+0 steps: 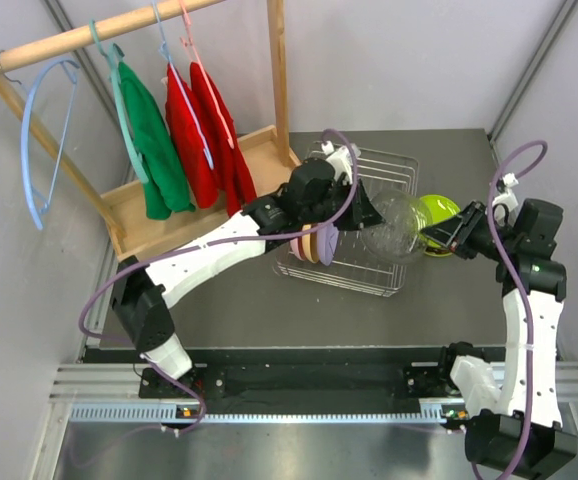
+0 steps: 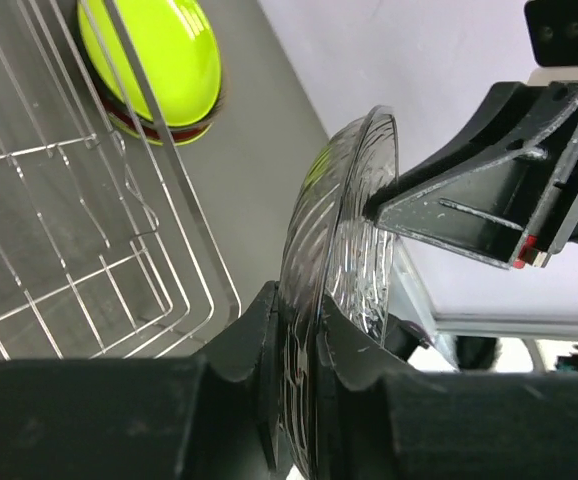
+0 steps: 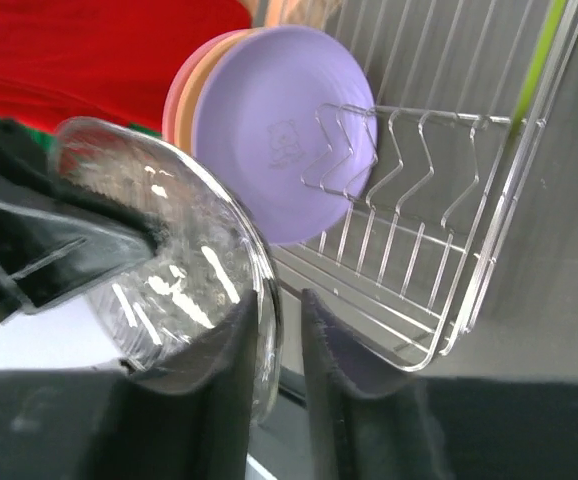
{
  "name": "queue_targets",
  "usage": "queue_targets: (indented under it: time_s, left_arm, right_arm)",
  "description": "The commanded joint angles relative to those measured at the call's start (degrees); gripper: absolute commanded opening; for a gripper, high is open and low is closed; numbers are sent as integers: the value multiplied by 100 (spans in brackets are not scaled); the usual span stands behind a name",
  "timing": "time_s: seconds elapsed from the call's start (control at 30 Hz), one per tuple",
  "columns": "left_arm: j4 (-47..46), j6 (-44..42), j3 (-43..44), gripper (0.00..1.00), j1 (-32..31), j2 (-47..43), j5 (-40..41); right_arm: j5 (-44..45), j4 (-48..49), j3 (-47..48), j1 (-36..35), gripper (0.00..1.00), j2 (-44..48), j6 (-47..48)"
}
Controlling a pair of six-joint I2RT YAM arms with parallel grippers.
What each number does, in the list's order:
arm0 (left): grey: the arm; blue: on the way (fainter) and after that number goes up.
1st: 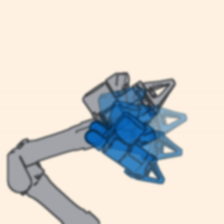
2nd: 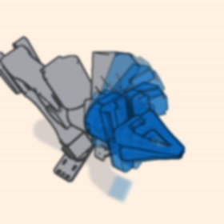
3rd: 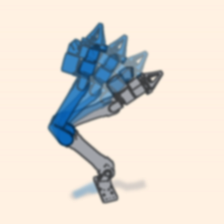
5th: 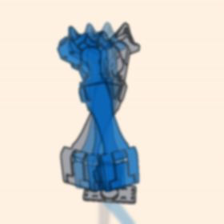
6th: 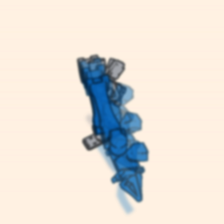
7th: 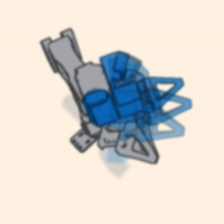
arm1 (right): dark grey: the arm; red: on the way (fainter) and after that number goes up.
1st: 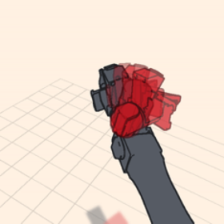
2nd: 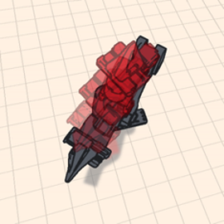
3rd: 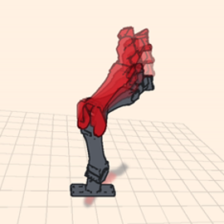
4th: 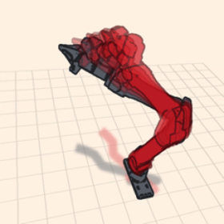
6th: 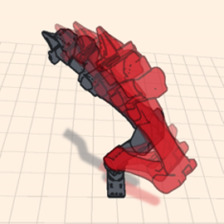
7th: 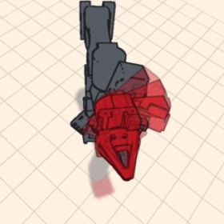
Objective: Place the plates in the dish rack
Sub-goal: Insert the plate into the dish rack.
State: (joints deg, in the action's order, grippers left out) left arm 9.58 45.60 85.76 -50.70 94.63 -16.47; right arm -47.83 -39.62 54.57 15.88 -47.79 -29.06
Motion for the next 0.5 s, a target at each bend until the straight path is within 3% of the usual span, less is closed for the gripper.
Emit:
queue_targets:
  time_s: [0.0,0.03,0.13,0.23,0.47]
  left_arm:
    - [666,-569,801,4,-256,46,879]
    - [885,-657,915,2,-291,125,1108]
    - [1720,-991,1564,0,-528,336,2233]
    - [2433,-1273,2048,0,-678,574,3171]
    - [3611,-1651,2797,0,-907,1154,4844]
  right_arm:
    - [177,-2,-43,-41,33,15,225]
    - [387,-72,-16,-41,43,24,269]
    - [984,-405,133,-32,60,33,400]
    - [1450,-661,247,-41,71,77,445]
    - [2129,-846,397,-41,79,305,463]
